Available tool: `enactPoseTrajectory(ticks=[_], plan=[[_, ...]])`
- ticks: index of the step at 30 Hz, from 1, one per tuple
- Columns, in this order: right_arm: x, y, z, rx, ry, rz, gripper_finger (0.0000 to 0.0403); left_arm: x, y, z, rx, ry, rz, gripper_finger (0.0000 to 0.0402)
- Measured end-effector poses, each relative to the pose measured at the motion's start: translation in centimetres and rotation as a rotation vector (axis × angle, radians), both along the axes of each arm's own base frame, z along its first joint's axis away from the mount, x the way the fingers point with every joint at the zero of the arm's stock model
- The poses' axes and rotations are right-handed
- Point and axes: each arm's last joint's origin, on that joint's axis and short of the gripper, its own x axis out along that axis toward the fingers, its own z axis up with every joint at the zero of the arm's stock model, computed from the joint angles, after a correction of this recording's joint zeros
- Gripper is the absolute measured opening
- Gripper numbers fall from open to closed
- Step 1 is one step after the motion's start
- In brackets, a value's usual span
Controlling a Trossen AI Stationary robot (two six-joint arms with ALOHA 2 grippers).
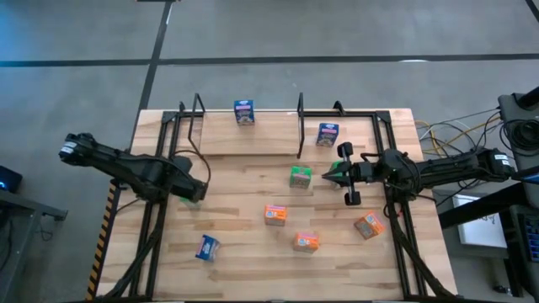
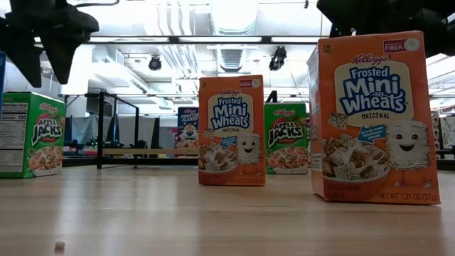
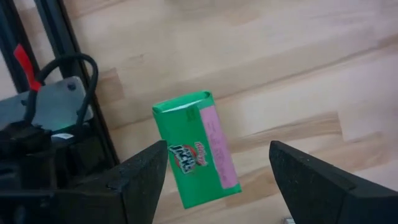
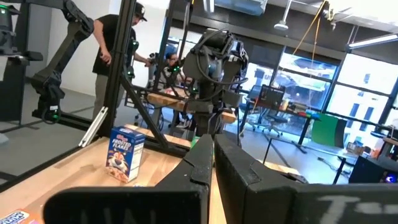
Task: Stack cereal on shelf
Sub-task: Put the bottom left green cereal box on the shelf
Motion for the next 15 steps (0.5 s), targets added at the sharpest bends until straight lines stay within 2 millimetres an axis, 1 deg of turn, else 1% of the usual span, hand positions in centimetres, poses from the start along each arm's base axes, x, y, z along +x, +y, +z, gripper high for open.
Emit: enactPoseTrajectory(ticks=[7,15], plan=[[0.0,0.0,0.0,0.0,0.0,0.0,0.0009,-0.1,0.0,-0.5,-0.01,0.021,0.016,0.0265],[0.0,0.0,0.0,0.0,0.0,0.0,0.0009,-0.3,0.0,-2.3,-0.002,0.047,0.047,0.0265]])
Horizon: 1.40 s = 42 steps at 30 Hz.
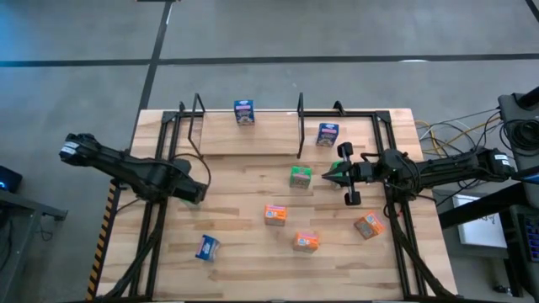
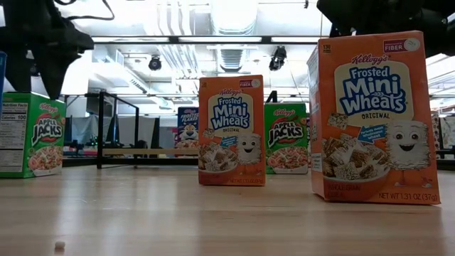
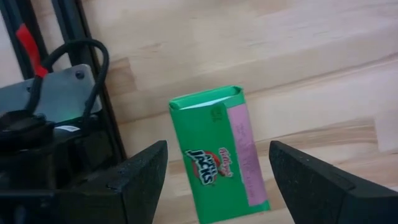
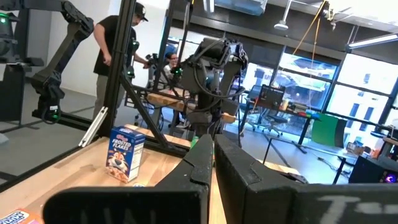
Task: Stack cereal on shelf
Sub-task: Put the bottom left green cereal box on the shelf
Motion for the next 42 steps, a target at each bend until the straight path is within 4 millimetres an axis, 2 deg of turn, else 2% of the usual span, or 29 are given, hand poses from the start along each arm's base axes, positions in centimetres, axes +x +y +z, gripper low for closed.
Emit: enactPoseTrajectory(ticks=[7,14,21,31,36,42], plan=[[0.0,0.0,0.0,-0.003,-0.001,-0.001,0.0009,0.2,-0.1,-0.2,-0.006,-0.018,-0.001,0.0263],[0.0,0.0,0.0,-0.004,0.0,-0.001,0.0009,0.1,-0.1,-0.7,-0.019,-0.003,-0.001,0.0233],[0.0,0.0,0.0,-0.004,0.0,-0.001,0.0009,0.2,-0.2,-1.4,-0.036,-0.015,-0.005,0.0221],[0.0,0.0,0.0,-0.004,0.0,-0.001,0.0009,0.5,-0.3,-0.9,-0.04,-0.035,-0.026,0.016],[0.0,0.0,0.0,-0.001,0.001,-0.001,0.0009,0.9,-0.4,0.3,-0.049,-0.076,-0.073,0.0145],[0.0,0.0,0.0,0.0,0.001,0.0,0.0009,2.7,-0.7,3.9,0.051,-0.165,-0.312,0.0144]])
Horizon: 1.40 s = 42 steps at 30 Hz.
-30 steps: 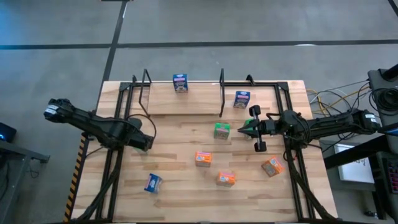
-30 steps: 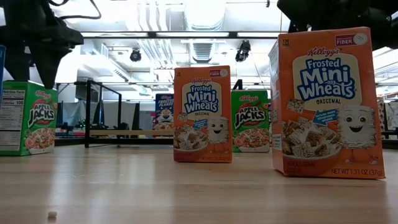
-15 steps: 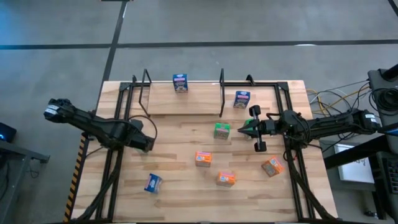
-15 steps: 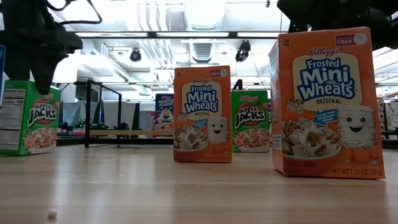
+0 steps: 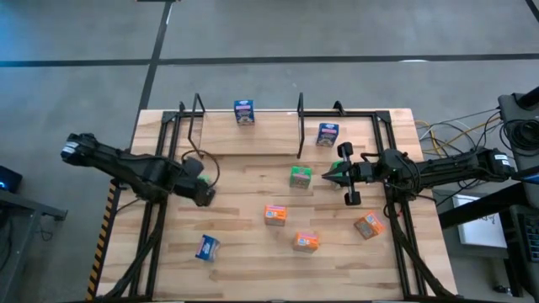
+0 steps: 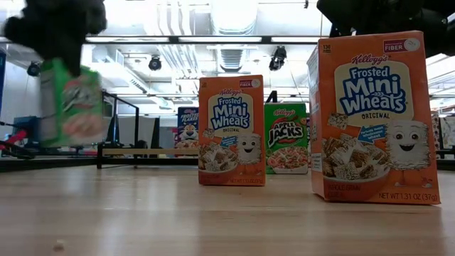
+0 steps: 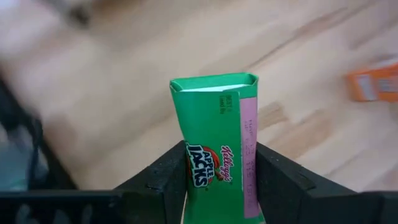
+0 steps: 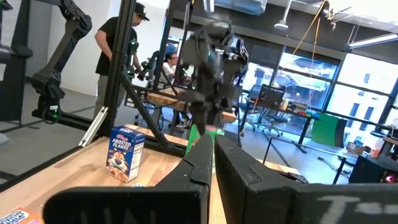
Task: Stack cereal on shelf
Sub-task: Put the bottom left green cereal box on the shelf
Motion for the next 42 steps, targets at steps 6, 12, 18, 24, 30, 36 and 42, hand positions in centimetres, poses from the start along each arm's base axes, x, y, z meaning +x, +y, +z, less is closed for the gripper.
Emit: enactPoseTrajectory(ticks=[6,12,18,24,30,36,42], plan=[[0.0,0.0,0.0,0.012,0.006,0.002,0.0009,2.5,0.1,3.9,0.228,-0.041,-0.281,0.0144],[0.0,0.0,-0.1,0.012,0.015,0.002,0.0009,5.1,0.1,6.2,0.389,0.051,-0.712,0.0144],[0.0,0.0,-0.2,0.019,0.021,0.003,0.0009,6.8,2.7,6.4,0.464,0.177,-0.865,0.0144],[0.1,0.0,-0.4,0.021,0.043,0.003,0.0009,7.1,7.4,5.4,0.42,0.273,-0.872,0.0144],[0.0,0.0,-0.3,-0.028,0.021,-0.006,0.0009,6.1,10.6,5.0,0.371,0.361,-0.9,0.0144],[0.1,0.0,0.6,-0.057,-0.032,-0.012,0.0009,5.5,12.3,4.8,0.377,0.401,-0.928,0.0144],[0.5,0.0,1.9,-0.074,-0.044,-0.017,0.0009,5.5,13.5,4.8,0.404,0.396,-0.921,0.0144]])
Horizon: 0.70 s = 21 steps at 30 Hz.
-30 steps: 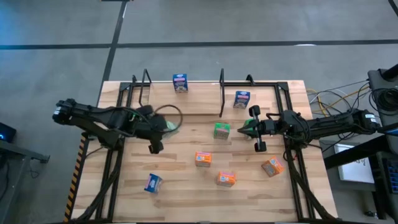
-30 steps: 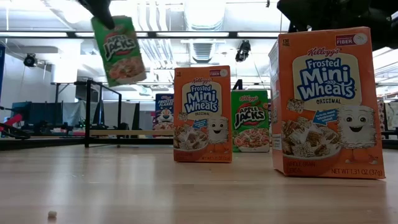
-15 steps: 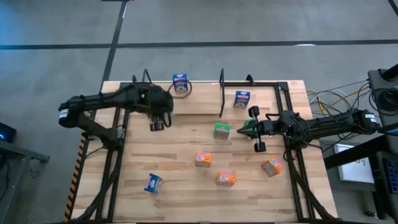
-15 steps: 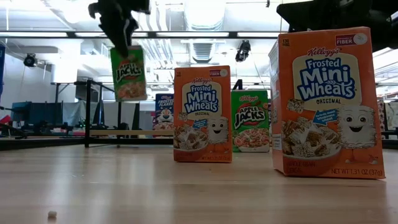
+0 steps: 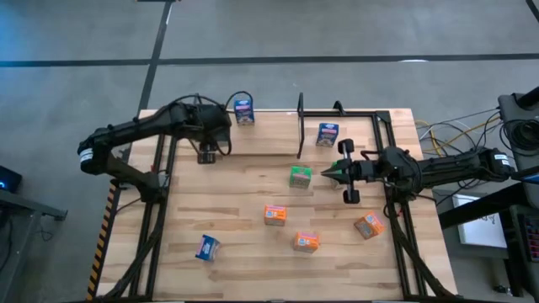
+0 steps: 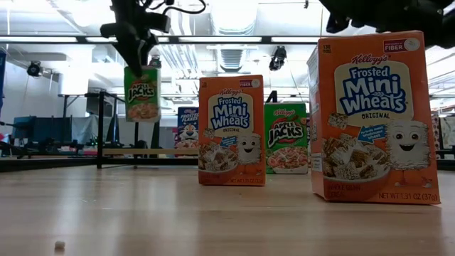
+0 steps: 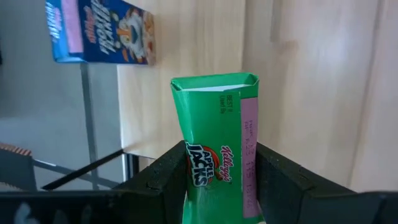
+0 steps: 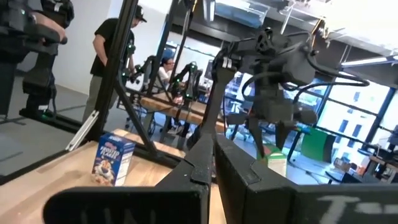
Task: Stack cereal on shelf
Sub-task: Put the bottom left green cereal box on the shelf
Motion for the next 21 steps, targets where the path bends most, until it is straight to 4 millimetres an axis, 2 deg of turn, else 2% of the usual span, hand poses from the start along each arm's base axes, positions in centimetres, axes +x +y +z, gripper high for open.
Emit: enactPoseTrajectory(ticks=[9,21], plan=[[0.4,0.0,1.0,-0.02,0.018,-0.005,0.0009,-0.3,1.3,0.1,0.025,0.014,-0.032,0.0144],[0.5,0.0,1.8,-0.079,-0.008,-0.019,0.0009,-1.8,4.8,0.2,0.056,0.024,-0.006,0.0144]])
